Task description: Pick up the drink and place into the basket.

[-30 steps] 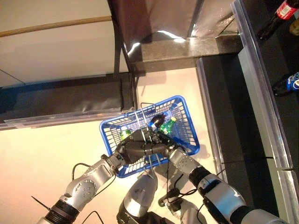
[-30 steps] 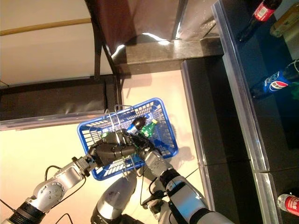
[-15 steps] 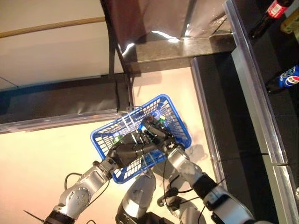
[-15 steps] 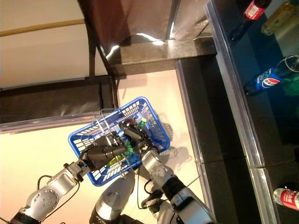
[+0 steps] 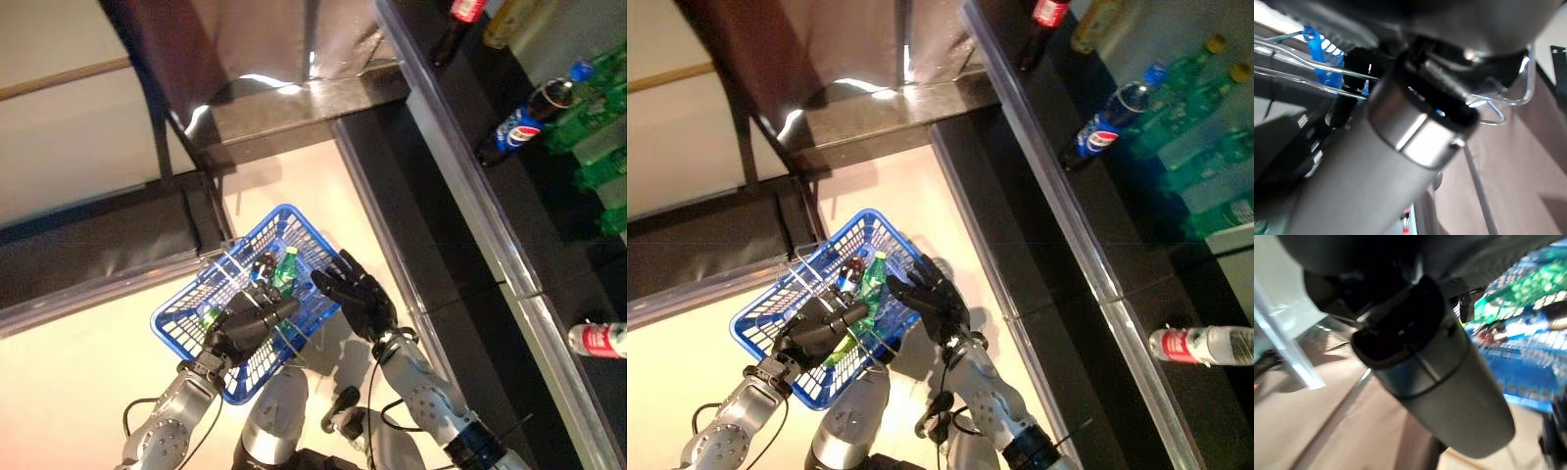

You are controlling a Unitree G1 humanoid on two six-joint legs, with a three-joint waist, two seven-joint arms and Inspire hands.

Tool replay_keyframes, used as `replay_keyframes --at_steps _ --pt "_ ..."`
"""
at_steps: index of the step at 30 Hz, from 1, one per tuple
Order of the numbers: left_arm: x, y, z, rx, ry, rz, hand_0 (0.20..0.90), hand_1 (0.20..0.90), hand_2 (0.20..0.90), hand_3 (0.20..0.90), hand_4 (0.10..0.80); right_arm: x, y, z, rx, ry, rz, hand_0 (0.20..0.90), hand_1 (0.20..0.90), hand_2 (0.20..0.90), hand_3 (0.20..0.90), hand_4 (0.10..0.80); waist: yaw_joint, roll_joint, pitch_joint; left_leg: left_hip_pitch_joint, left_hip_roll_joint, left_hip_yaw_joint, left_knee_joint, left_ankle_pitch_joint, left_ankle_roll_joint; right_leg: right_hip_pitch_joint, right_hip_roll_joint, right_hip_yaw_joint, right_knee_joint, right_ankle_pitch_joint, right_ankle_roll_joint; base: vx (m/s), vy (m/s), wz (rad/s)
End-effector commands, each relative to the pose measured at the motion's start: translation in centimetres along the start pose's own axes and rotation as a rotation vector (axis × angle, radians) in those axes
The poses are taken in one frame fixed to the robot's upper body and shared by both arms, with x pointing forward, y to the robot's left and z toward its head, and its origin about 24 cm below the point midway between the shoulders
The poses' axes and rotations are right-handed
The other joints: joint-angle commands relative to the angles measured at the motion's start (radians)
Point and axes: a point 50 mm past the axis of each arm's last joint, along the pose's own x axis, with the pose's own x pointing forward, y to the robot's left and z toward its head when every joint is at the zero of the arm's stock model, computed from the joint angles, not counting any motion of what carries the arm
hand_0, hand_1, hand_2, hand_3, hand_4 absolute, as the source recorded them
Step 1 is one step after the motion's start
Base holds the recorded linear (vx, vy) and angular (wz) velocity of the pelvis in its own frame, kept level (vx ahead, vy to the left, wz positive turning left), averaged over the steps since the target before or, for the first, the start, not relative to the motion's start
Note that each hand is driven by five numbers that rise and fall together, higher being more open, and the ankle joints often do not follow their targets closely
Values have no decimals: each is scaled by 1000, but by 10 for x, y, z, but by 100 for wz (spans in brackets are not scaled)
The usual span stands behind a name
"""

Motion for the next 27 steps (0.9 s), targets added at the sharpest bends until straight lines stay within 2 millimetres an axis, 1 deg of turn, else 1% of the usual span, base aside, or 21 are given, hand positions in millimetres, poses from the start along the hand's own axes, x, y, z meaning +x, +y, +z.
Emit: replay_keyframes --at_steps 1,4,7,8,9,11,13,15,16,17,18,20,21,22,23,25,26,27 --pt "8 -81 67 27 -501 -407 300 300 300 200 100 -17 27 26 -61 -122 277 900 900 900 900 800 -76 47 -174 66 -12 19 12 -37 29 21 22 20 -52 126 9 44 51 -33" --pt "3 -50 56 7 -484 -246 300 300 300 200 100 -31 14 24 -73 -98 318 900 900 900 900 800 -111 43 -220 87 1 56 -1 -43 30 32 25 54 -85 137 16 39 49 -35" --pt "-5 -22 42 12 -454 -84 300 300 300 200 100 -40 -1 13 -70 -48 302 900 900 900 900 800 -144 37 -262 117 16 95 -24 -47 29 50 28 89 -127 153 24 15 17 -36" --pt "-7 -17 39 8 -444 -52 300 300 300 200 100 -41 -5 10 -72 -34 286 900 900 900 900 800 -149 36 -270 123 19 102 -31 -46 28 54 29 95 -137 157 25 -7 4 -28" --pt "-12 -6 32 -5 -432 12 300 300 300 200 100 -45 -14 3 -50 5 254 900 900 900 900 800 -164 35 -285 140 26 119 -50 -43 28 63 31 110 -160 167 29 -12 3 -32" --pt "-23 18 16 -100 -410 121 300 300 300 200 100 -55 -34 -15 -33 83 198 900 900 900 900 800 -193 31 -321 166 40 155 -92 -36 24 76 35 140 -211 191 38 -23 -2 -44" --pt "-31 35 1 -114 -382 235 300 300 300 200 100 -64 -52 -27 -80 133 134 900 900 900 900 800 -218 27 -349 189 50 188 -131 -31 21 87 38 164 -256 213 46 -35 -15 -47" --pt "-36 47 -8 -108 -342 330 300 300 300 200 100 -73 -69 -35 -122 176 56 900 900 900 900 800 -235 26 -372 204 59 214 -163 -25 15 93 41 181 -290 230 52 -40 -16 -31" --pt "-40 57 -17 -145 -324 381 300 300 300 200 100 -78 -80 -40 -166 197 14 900 900 900 900 800 -248 27 -384 214 65 231 -183 -20 11 98 42 187 -311 240 56 -46 -13 -33" --pt "-42 63 -21 -160 -311 410 300 300 300 200 100 -80 -86 -44 -190 215 -12 900 900 900 900 800 -255 28 -391 219 67 239 -193 -18 8 100 42 190 -319 244 58 -47 -7 -40" --pt "-45 76 -32 -160 -263 493 300 300 300 200 100 -86 -103 -52 -256 263 -101 900 900 900 900 800 -272 31 -408 230 72 254 -216 -15 4 106 39 194 -342 254 63 -31 -3 -43" --pt "-47 84 -41 -158 -229 538 300 300 300 200 100 -90 -112 -58 -289 289 -141 900 900 900 900 800 -280 33 -416 235 75 264 -225 -15 2 108 35 194 -354 261 67 -27 -4 -30" --pt "-51 93 -52 -166 -186 598 300 300 300 200 100 -95 -120 -66 -297 322 -187 900 900 900 900 800 -288 36 -425 238 78 272 -232 -15 -1 110 33 194 -365 267 70 -32 -7 -10" --pt "-52 97 -58 -175 -154 636 300 300 300 200 100 -97 -125 -70 -315 350 -220 900 900 900 900 800 -293 37 -430 241 80 277 -237 -15 -2 111 31 194 -371 270 71 -22 -6 -9" --pt "-52 97 -58 -175 -154 636 300 300 300 200 100 -97 -125 -70 -315 350 -220 900 900 900 900 800 -293 37 -430 241 80 277 -237 -15 -2 111 31 194 -371 270 71 -18 -5 -12" --pt "-58 106 -71 -188 -99 697 300 300 300 200 100 -103 -137 -80 -361 405 -271 900 900 900 900 800 -299 40 -438 245 83 286 -248 -16 -6 114 27 189 -384 275 74 -25 -5 -6" --pt "-64 114 -86 -221 -41 769 300 300 300 200 100 -110 -149 -91 -412 463 -337 900 900 900 900 800 -303 44 -447 248 85 290 -258 -15 -8 117 26 182 -390 277 76 -32 -7 -1" --pt "-65 115 -90 -225 -20 794 300 300 300 200 100 -111 -152 -94 -429 484 -365 900 900 900 900 800 -304 44 -448 249 85 292 -259 -16 -8 118 26 180 -391 277 76 0 0 0"
